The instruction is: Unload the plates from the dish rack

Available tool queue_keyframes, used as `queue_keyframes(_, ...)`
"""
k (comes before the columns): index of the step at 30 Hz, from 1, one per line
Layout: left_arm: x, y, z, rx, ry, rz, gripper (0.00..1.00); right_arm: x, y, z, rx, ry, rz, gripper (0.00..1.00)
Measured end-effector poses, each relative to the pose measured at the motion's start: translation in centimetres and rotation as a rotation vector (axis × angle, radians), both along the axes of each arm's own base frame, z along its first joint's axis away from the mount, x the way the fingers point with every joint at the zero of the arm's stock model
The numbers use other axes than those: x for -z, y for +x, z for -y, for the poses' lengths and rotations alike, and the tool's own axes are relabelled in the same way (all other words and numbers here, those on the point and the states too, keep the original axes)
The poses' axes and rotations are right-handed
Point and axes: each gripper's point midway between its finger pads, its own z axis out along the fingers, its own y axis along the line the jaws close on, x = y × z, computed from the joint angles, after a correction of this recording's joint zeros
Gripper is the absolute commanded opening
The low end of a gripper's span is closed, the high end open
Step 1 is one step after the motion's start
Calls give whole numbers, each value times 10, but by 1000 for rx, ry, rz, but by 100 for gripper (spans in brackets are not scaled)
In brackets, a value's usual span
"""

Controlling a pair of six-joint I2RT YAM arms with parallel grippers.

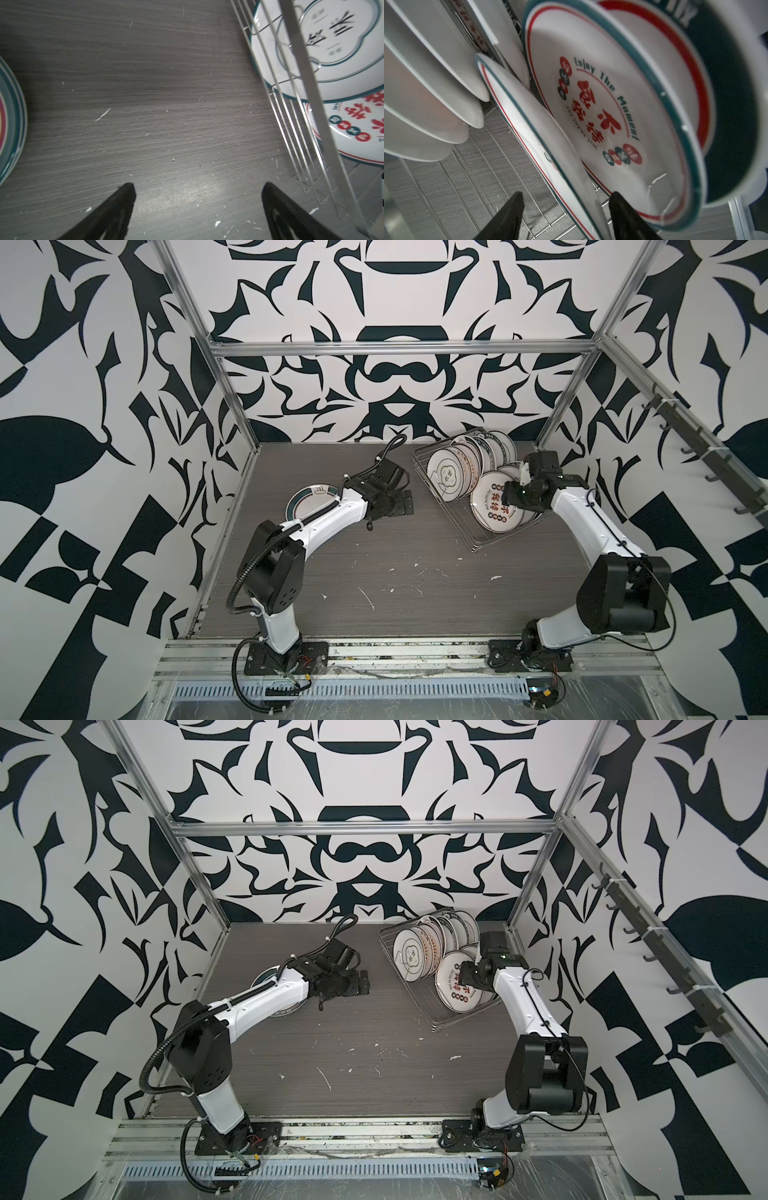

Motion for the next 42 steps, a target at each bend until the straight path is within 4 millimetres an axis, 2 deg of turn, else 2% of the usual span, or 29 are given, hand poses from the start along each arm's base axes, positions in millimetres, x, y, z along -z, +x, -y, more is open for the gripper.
queue_keyframes(3, 9, -3, -6, -5, 26, -8, 99, 7, 2, -1, -15, 5, -7, 58)
queue_keyframes(7, 10, -2, -10, -3, 52, -1, 99, 12, 4, 0, -28, 10, -9, 46)
queue_keyframes(19, 17, -5, -32, -23, 148, -19, 99, 14, 4, -4, -95, 1, -9, 11)
queue_keyframes(24, 15, -6, -36, -30, 162, -19, 99, 9, -1, -13, -127, 10, -10, 4)
queue_keyframes(26, 13, -5, -40, -36, 169, -15, 99, 3, -6, -12, -124, 6, -5, 0)
queue_keyframes(35, -14, -1, -65, -77, 211, 45, 99, -46, -30, -9, -69, 18, 63, 0)
queue_keyframes(38, -28, 3, -82, -108, 226, 67, 99, -71, -37, -9, -66, 13, 114, 0)
queue_keyframes(42, -53, 7, -113, -180, 219, 106, 99, -114, -45, -13, -68, 29, 237, 0)
